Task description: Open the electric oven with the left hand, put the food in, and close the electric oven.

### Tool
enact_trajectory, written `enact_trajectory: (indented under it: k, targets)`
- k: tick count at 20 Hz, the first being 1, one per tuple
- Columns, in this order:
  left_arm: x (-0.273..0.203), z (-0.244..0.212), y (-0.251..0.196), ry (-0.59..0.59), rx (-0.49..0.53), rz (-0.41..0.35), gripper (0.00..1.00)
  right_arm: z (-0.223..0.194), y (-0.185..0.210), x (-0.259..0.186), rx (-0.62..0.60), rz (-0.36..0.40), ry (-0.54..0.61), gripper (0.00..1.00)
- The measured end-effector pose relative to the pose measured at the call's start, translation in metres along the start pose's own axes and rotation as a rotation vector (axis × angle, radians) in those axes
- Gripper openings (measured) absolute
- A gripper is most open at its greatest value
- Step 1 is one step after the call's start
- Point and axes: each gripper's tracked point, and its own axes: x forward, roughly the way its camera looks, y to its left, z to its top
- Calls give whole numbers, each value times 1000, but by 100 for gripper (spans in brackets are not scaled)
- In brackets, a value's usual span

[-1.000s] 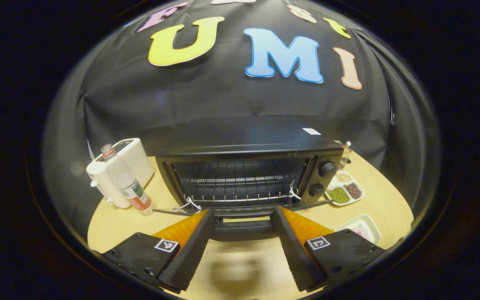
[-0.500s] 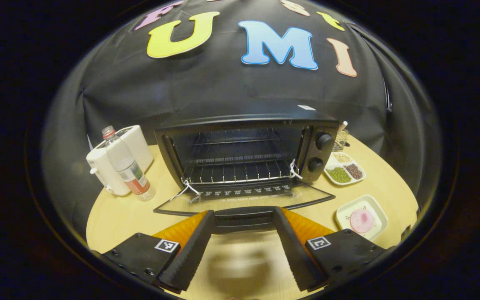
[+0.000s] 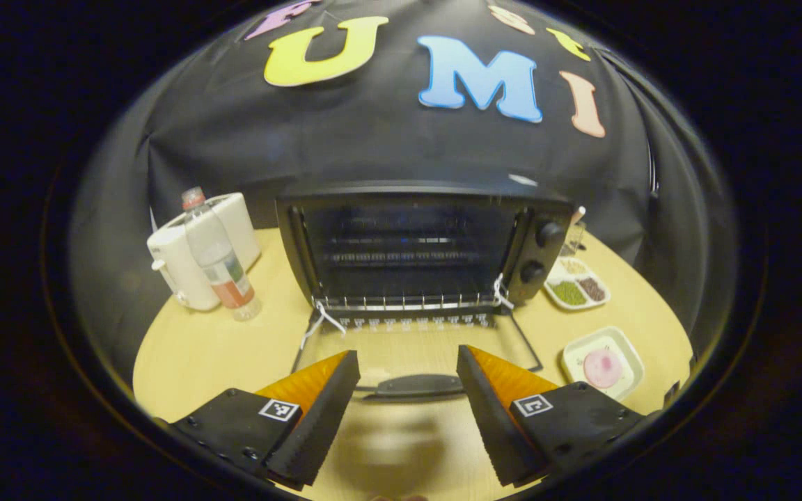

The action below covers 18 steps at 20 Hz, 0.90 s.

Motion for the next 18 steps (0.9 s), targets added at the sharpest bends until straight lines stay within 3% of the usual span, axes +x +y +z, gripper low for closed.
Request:
enact_trajectory:
  k: [1, 2, 4, 6, 7, 8, 10, 14, 17, 18]
  targets:
    - [-10, 22, 2, -44, -4, -1, 100, -6, 0, 3, 13, 8, 22, 97]
    - [-19, 44, 3, -95, -9, -1, 91, -12, -1, 7, 23, 21, 48, 97]
    - [-43, 88, 1, -187, -14, -10, 96, -29, -2, 17, 36, 55, 114, 97]
    - [-71, 128, 1, -278, -12, -17, 91, -46, -3, 28, 61, 100, 189, 97]
    - [-86, 146, -1, -322, -14, -29, 100, -54, -3, 33, 77, 124, 225, 97]
    - [-97, 160, -3, -357, -13, -38, 95, -63, -2, 38, 93, 148, 262, 97]
    - [-120, 182, -1, -407, -11, -35, 98, -86, -4, 52, 118, 190, 341, 97]
    - [-154, 202, 5, -480, -35, -30, 100, -142, -15, 76, 178, 226, 545, 98]
    - [-163, 185, 16, -463, -39, -2, 91, -175, -22, 88, 275, 234, 662, 98]
    - [-167, 185, 20, -468, -52, 11, 100, -186, -23, 91, 300, 238, 702, 98]
